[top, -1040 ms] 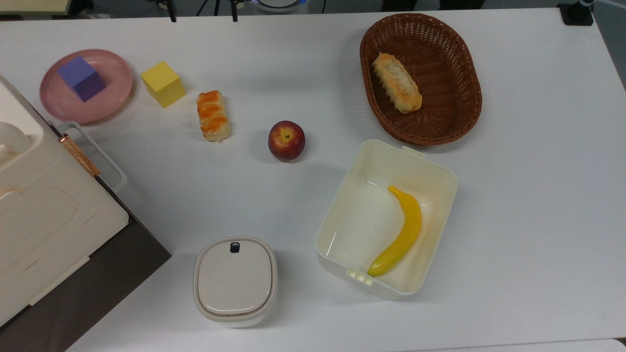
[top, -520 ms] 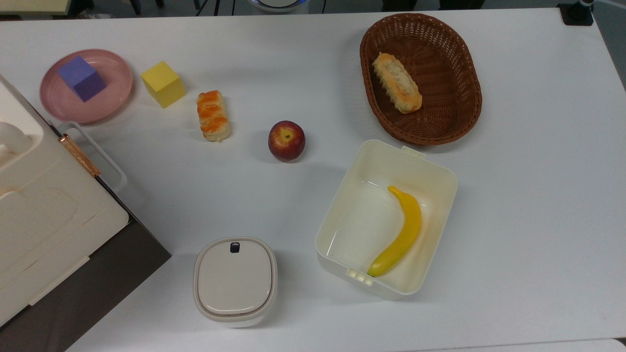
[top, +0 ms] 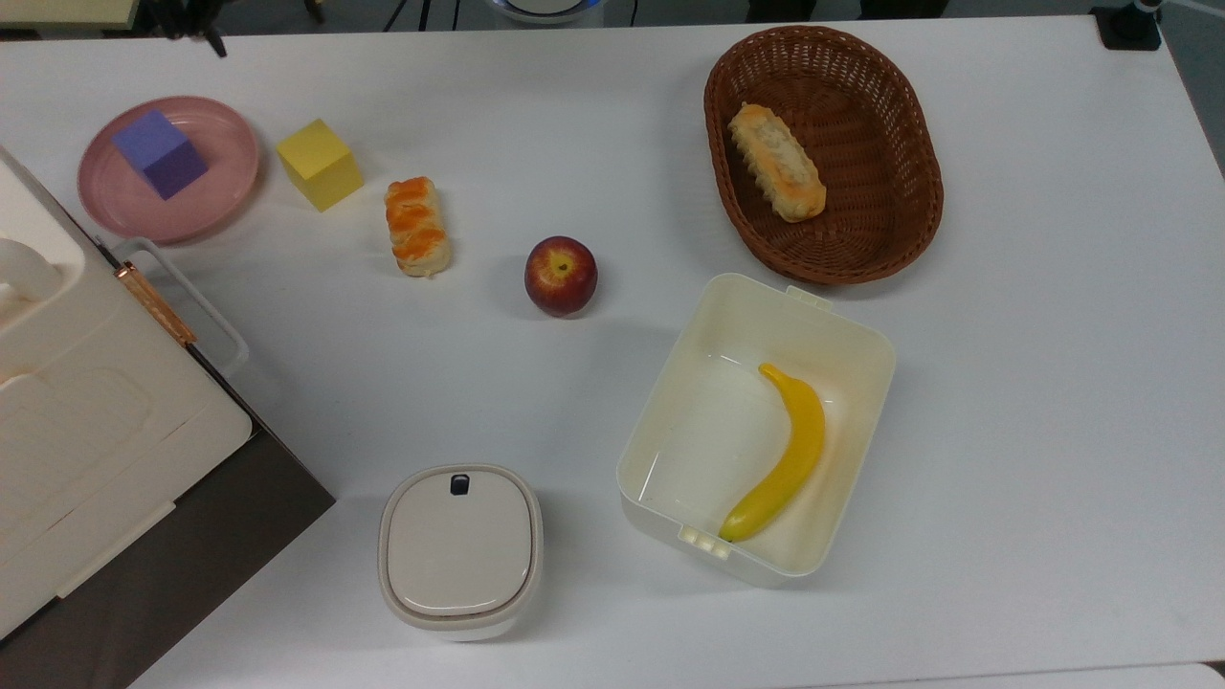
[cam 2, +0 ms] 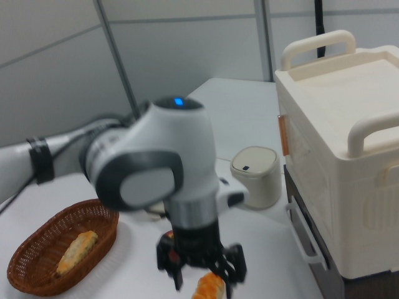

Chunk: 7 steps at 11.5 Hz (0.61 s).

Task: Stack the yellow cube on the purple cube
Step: 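Lower the open gripper around the yellow cube and close it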

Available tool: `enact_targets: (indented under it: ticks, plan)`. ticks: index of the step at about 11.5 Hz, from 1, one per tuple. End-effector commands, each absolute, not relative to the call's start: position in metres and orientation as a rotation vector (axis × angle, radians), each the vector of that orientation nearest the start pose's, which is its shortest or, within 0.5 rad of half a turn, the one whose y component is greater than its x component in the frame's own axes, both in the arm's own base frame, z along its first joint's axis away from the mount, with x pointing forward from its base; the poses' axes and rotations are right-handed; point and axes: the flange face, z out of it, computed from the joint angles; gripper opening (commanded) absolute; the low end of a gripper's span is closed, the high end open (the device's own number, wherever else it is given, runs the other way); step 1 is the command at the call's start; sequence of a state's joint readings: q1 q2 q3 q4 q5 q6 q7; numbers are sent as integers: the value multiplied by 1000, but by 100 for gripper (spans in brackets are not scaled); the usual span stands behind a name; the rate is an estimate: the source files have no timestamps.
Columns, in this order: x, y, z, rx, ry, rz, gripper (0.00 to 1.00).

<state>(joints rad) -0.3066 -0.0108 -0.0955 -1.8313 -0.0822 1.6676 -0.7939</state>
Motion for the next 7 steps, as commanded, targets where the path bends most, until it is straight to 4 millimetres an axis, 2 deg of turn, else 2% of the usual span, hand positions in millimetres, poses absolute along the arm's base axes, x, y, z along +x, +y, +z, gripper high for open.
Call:
enact_targets:
  ticks: [1,4,7]
  plan:
    - [481,-240,451,-3033,-728,244,100]
    - [485,-251,406,-3023,-813,336,100]
    - [490,-253,372,-3016,-831,358,100]
